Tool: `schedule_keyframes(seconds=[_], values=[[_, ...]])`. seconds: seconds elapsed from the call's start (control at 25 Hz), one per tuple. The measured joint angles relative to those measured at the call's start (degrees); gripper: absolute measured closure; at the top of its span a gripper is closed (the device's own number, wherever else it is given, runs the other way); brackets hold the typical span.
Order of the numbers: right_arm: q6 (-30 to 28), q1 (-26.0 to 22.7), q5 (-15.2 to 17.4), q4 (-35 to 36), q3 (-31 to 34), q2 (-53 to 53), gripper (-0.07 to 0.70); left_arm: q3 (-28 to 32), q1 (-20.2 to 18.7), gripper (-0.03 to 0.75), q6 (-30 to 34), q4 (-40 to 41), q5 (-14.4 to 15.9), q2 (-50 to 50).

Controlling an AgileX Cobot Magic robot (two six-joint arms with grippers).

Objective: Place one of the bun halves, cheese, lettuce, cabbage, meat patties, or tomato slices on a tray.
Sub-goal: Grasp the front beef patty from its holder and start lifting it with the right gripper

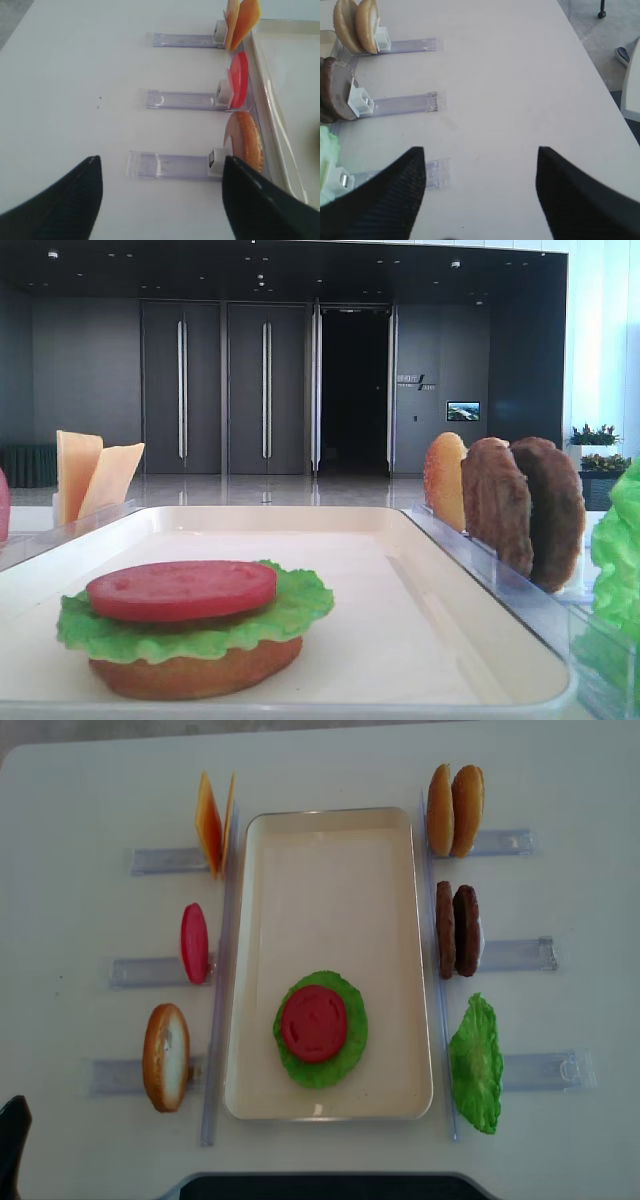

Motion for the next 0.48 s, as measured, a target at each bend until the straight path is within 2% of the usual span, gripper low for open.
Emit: schedule_keyframes(seconds=[0.48], values=[[0.0,0.0,0.0,0.0,0.0,0.0,0.151,0.0,0.0,0.142,0.0,0.0,0.0,0.0]])
